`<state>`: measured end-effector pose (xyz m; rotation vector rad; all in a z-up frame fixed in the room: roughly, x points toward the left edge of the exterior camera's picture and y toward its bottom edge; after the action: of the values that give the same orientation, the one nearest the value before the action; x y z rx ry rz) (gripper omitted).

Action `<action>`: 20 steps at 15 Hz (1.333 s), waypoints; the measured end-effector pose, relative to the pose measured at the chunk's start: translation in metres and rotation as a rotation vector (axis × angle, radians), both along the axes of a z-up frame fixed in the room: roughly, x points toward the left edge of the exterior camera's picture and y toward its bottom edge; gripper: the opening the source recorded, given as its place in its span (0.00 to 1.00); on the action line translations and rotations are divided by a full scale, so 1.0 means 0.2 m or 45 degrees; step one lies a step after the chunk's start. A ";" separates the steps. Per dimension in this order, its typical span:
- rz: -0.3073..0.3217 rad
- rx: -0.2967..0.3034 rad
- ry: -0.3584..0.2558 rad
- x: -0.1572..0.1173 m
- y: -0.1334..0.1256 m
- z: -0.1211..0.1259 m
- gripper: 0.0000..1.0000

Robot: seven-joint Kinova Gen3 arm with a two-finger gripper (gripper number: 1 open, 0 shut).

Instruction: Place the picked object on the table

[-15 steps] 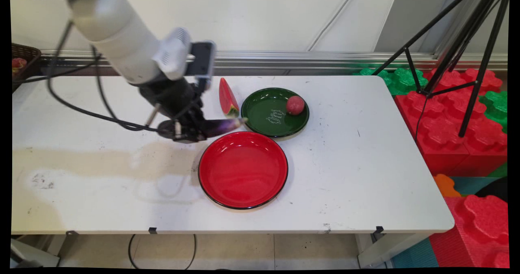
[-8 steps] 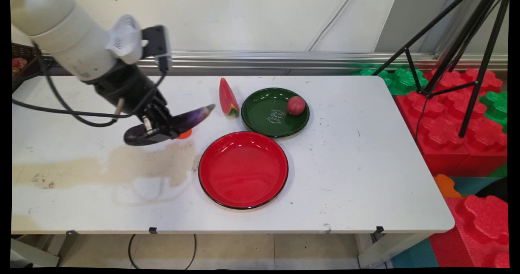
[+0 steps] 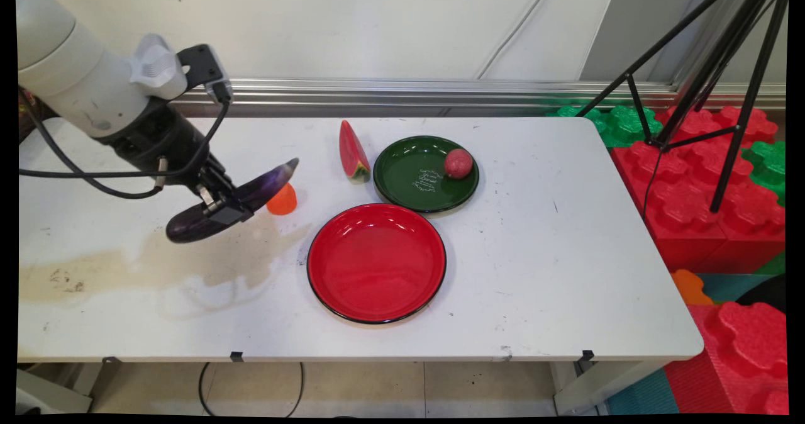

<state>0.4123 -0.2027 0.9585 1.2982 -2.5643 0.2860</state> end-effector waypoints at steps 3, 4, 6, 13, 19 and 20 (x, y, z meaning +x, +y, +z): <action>0.085 0.025 0.012 0.04 0.01 -0.06 0.00; 0.116 0.033 0.017 0.04 0.01 -0.09 0.00; 0.156 0.044 0.020 0.05 0.00 -0.13 0.00; 0.278 0.085 0.012 0.05 -0.08 -0.33 0.00; 0.328 0.107 -0.004 0.04 -0.18 -0.50 0.00; 0.331 0.109 -0.006 0.04 -0.19 -0.52 0.00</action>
<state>0.4207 -0.2404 0.8543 1.6666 -2.4340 0.2285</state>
